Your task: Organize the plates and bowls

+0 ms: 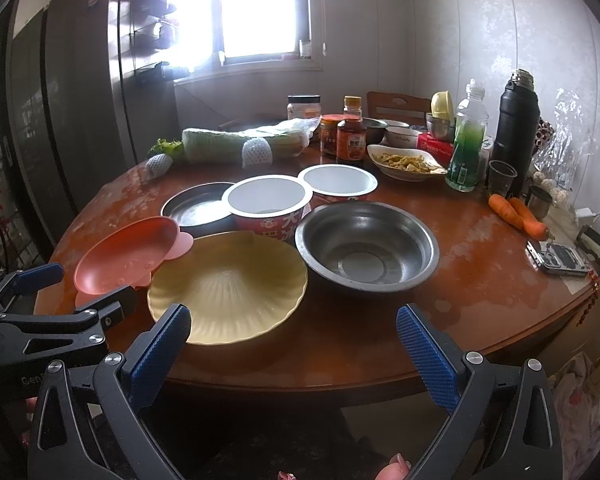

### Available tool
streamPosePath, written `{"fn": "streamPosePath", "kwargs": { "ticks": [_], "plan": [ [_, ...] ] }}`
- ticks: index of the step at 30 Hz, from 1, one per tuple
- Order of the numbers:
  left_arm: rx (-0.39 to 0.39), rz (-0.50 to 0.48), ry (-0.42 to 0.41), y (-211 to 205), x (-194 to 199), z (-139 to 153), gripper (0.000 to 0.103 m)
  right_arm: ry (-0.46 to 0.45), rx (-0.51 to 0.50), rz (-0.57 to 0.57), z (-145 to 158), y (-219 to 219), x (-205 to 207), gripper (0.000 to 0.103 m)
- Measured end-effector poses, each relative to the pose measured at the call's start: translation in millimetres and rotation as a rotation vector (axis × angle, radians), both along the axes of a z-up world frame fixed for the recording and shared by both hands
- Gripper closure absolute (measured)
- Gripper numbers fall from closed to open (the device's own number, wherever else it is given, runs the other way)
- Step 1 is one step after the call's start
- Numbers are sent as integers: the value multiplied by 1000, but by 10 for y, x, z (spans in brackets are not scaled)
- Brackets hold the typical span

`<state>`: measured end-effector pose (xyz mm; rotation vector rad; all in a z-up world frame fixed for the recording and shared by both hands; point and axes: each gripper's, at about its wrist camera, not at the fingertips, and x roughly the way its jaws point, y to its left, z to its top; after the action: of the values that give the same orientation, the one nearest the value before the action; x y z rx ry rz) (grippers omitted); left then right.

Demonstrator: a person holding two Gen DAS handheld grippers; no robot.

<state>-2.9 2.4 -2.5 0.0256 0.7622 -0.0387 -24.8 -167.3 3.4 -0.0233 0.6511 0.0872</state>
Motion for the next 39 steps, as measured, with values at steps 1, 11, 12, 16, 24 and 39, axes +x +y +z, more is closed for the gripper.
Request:
{"fn": "streamPosePath", "kwargs": {
  "ticks": [1, 11, 12, 16, 24, 39],
  "plan": [
    [0, 0, 0, 4, 3, 0, 1, -1, -1, -1, -2, -2, 1, 0],
    [-5, 10, -3, 62, 21, 13, 1, -5, 1, 2, 2, 13, -5, 0],
    [-3, 12, -5, 66, 22, 16, 1, -6, 1, 4, 2, 20, 0, 0],
    [-3, 18, -11, 120, 26, 24, 1, -9, -1, 16, 0, 63, 3, 0],
    [-31, 72, -18, 398, 50, 71, 1, -34, 19, 63, 75, 161, 72, 0],
    [-82, 205, 40, 1153, 195, -89, 1, 59, 32, 300, -9, 756, 575, 0]
  ]
}}
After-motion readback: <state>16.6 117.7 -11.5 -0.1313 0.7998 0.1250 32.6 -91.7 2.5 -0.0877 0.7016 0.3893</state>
